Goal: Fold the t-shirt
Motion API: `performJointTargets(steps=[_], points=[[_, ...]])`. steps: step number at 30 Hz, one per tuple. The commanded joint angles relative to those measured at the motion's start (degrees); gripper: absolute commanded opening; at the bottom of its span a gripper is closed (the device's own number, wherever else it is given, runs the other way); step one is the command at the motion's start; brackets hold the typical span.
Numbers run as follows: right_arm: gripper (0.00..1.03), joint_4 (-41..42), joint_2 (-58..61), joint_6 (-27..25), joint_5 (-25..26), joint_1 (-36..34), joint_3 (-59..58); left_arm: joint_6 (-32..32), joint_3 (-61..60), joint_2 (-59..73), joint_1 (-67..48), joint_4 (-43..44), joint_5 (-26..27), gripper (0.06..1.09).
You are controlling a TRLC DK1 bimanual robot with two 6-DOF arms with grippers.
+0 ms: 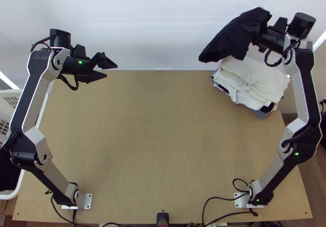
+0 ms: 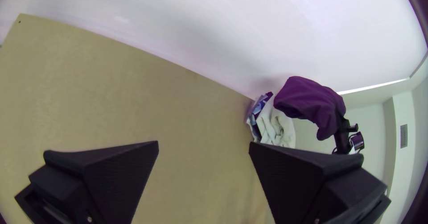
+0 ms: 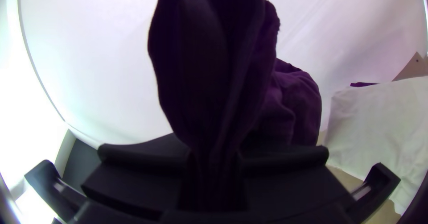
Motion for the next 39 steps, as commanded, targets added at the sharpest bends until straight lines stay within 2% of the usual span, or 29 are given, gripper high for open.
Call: performJointTargets(steps=[1,23,30,39], points=[[0.03,1.8,1.8,1.2,-1.0,-1.3,2.6,0.8,-1.2,-2.2,0.5,-0.2,0.0,1.05],[0.03,-4.9,1.4,-2.1,-4.4,-9.9,3.8,0.7,-1.5,-2.4,0.7,-0.1,0.1,1.05],[0.03,-9.4,-1.7,-7.3,-4.5,-12.0,1.1,0.6,-1.5,-2.6,0.7,-0.1,0.1,1.05],[0.03,-10.3,-7.6,-14.0,-4.3,-14.5,-10.4,0.5,-1.5,-2.5,0.4,-0.1,0.1,1.05]])
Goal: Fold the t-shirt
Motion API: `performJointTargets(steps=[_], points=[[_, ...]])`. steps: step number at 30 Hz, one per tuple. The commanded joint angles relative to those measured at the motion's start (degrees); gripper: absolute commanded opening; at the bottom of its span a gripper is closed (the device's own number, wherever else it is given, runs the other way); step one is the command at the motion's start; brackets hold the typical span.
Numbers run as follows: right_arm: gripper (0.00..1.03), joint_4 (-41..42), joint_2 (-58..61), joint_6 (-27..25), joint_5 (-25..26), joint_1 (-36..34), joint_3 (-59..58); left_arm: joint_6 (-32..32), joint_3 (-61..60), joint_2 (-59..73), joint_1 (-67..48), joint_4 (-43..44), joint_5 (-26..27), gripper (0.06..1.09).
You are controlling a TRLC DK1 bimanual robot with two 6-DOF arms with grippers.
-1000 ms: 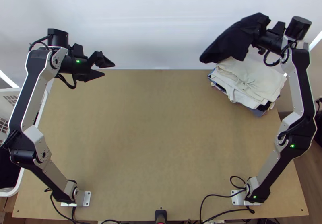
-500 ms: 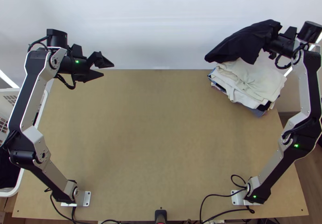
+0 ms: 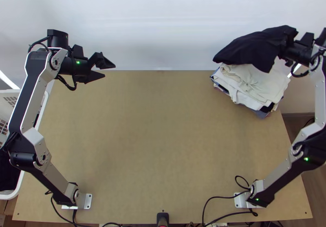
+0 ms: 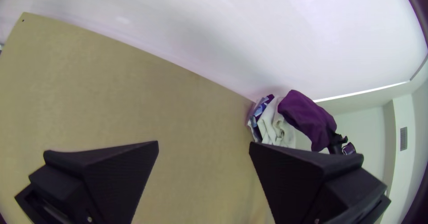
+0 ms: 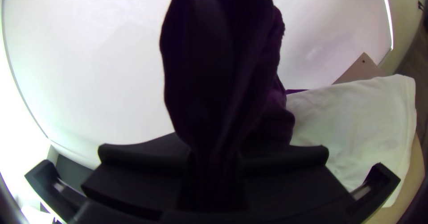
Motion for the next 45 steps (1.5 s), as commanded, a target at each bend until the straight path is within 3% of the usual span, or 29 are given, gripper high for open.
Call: performJointTargets(steps=[1,8,20,21,24,25,29,32,37,39,42,45], points=[[0.03,0.5,-3.6,-4.1,-0.5,-1.1,-4.8,0.5,-0.8,-2.0,-0.5,0.0,0.1,1.05],[0.03,0.0,-5.0,-10.5,0.8,-1.3,-13.0,0.4,-0.8,-1.9,-0.7,0.1,0.1,1.05],[0.03,1.4,-3.5,-15.9,6.8,-2.5,-17.3,0.8,-1.1,-2.0,0.0,-0.1,0.1,1.05],[0.13,1.7,-3.2,-16.3,7.6,-2.8,-17.3,0.8,-1.1,-2.0,0.0,-0.1,0.1,1.05],[0.73,2.3,-2.7,-16.4,8.5,-4.1,-17.2,0.8,-1.1,-2.0,0.0,-0.1,0.1,1.05],[0.84,2.5,-2.5,-16.5,8.9,-4.7,-17.1,0.8,-1.1,-1.9,0.0,-0.1,0.1,1.05],[0.98,2.5,-1.9,-17.2,10.1,-7.1,-16.9,0.8,-1.1,-2.0,0.0,-0.1,0.1,1.05],[0.98,2.5,-2.0,-17.7,11.3,-9.6,-17.3,0.8,-1.1,-2.1,0.0,-0.1,0.1,1.05],[0.98,6.7,-4.0,-18.4,22.8,-12.1,-18.5,0.8,-1.0,-2.1,0.2,-0.1,0.1,1.05],[0.98,10.9,-7.2,-18.3,24.6,-12.3,-20.1,0.8,-1.0,-2.2,0.3,-0.1,0.1,1.05],[0.98,19.9,-12.9,-19.1,25.8,-9.7,-23.9,0.7,-0.8,-2.2,0.3,-0.1,0.1,1.05],[0.98,23.4,-16.8,-25.2,30.1,-3.5,-26.5,0.7,-0.5,-2.1,0.4,-0.1,0.1,1.05]])
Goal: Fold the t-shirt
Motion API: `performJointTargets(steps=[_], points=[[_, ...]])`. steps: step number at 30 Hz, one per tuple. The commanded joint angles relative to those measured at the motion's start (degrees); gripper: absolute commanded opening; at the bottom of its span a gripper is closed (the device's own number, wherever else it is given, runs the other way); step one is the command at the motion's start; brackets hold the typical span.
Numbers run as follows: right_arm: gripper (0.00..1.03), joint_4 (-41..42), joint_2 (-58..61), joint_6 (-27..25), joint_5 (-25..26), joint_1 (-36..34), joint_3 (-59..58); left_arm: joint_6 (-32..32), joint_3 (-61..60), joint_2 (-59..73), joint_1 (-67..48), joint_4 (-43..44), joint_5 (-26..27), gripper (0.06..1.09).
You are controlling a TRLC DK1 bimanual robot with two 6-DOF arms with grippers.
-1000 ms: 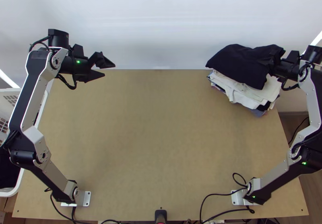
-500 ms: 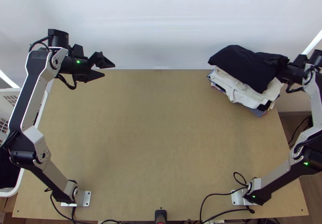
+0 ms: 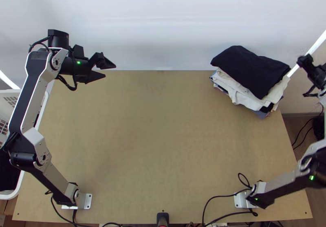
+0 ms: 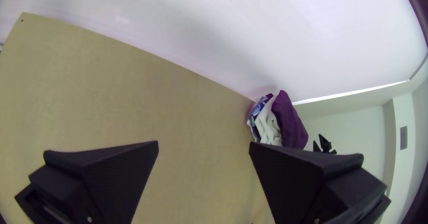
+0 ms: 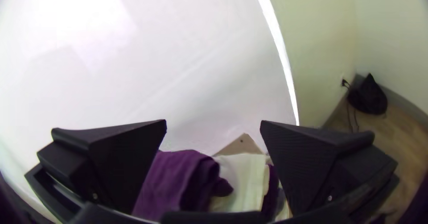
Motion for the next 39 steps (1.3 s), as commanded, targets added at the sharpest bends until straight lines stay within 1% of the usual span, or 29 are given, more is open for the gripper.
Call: performJointTargets(steps=[1,3,6,7,11,15,20,24,26,30,32,35,39], points=[[0.98,4.5,-6.7,-6.6,3.5,7.7,-2.9,0.7,-0.3,-2.1,0.6,-0.1,0.1,1.05],[0.98,6.8,-8.1,-11.0,6.4,12.6,-5.4,0.6,0.0,-2.1,0.7,-0.1,0.1,1.05],[0.98,11.6,-8.4,-16.1,10.7,19.0,-10.0,0.5,0.4,-2.1,1.4,-0.1,0.1,1.05],[0.98,14.0,-7.9,-16.9,11.9,20.2,-11.7,0.5,0.4,-2.2,1.7,-0.1,0.1,1.05],[0.98,17.9,-1.4,-17.0,14.7,20.8,-12.6,0.5,1.1,-2.8,3.1,-0.6,0.1,1.05],[0.98,23.6,6.3,-16.9,17.4,17.2,-12.3,0.7,2.6,-3.8,5.7,-1.5,0.1,1.05],[0.98,25.8,12.5,-15.6,18.9,13.4,-12.6,0.8,4.3,-5.1,8.8,-2.6,0.1,1.05],[0.98,25.8,11.3,-14.5,19.0,12.9,-13.4,0.7,5.1,-6.8,10.5,-2.7,0.0,1.05],[0.98,25.7,9.0,-13.2,19.2,12.9,-13.0,0.7,5.6,-7.5,10.7,-2.7,-1.3,1.05],[0.98,24.2,4.1,-13.1,19.3,13.2,-11.2,0.9,7.1,-8.6,11.1,-2.7,-3.3,1.05],[0.98,23.3,2.2,-13.1,19.3,13.8,-10.1,0.9,7.9,-9.0,11.6,-2.7,-3.4,1.05],[0.98,23.5,1.0,-13.7,19.3,16.0,-8.7,1.4,8.2,-9.9,12.4,-2.7,-4.1,1.05],[0.98,24.3,3.4,-16.4,19.9,20.1,-6.6,1.7,8.1,-11.2,13.8,-2.7,-4.2,1.05]])
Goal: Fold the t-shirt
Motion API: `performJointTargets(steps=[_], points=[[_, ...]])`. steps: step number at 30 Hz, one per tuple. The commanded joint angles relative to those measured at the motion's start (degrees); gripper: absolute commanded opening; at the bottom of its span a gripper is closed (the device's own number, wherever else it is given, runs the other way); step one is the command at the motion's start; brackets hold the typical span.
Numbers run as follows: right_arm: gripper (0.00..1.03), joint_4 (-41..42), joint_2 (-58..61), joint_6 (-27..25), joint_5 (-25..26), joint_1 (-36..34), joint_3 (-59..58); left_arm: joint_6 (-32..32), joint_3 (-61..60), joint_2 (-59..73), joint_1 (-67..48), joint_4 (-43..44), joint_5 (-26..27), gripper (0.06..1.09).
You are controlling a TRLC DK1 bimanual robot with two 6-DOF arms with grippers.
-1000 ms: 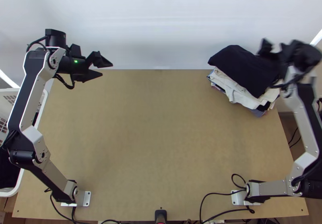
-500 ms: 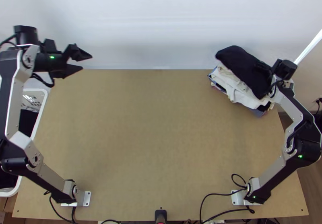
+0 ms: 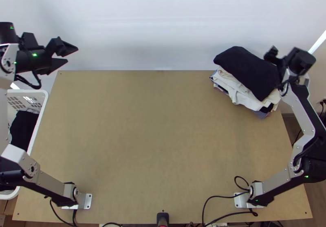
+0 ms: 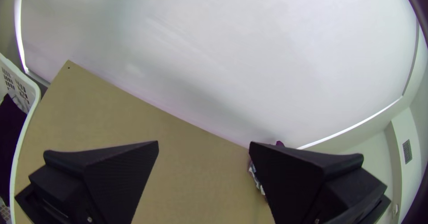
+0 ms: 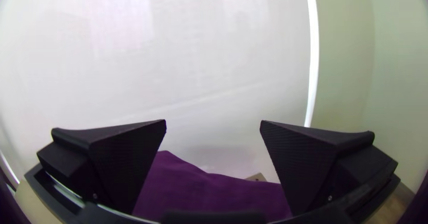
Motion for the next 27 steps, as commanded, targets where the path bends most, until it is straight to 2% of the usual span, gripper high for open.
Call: performJointTargets(steps=[1,4,11,14,20,24,25,27], points=[[0.98,1.9,2.1,-3.0,1.2,3.9,1.9,0.8,1.6,-2.7,1.4,-0.6,-0.6,1.05],[0.98,5.0,5.9,-7.2,2.5,6.8,2.8,1.4,1.6,-3.9,2.8,-0.2,-2.8,1.05],[0.98,5.3,15.7,-14.5,6.0,8.1,4.6,4.2,1.3,-7.0,5.4,2.1,-13.3,1.05],[0.98,4.4,15.6,-15.2,6.9,7.8,4.1,5.1,1.2,-7.9,6.6,4.8,-17.7,1.05],[0.98,-1.4,3.5,-11.2,7.4,6.6,8.8,5.1,0.1,-10.5,9.5,9.6,-21.8,1.05],[0.98,-6.9,-6.0,-7.9,7.1,6.1,13.1,6.7,-8.1,-16.7,9.2,18.6,-24.9,1.05],[0.98,-8.5,-8.5,-5.9,6.4,5.6,13.9,7.0,-11.1,-18.9,9.0,21.6,-25.3,1.05],[0.98,-11.5,-13.1,-1.9,1.8,3.8,15.3,7.5,-17.1,-23.2,9.0,25.9,-25.8,1.05]])
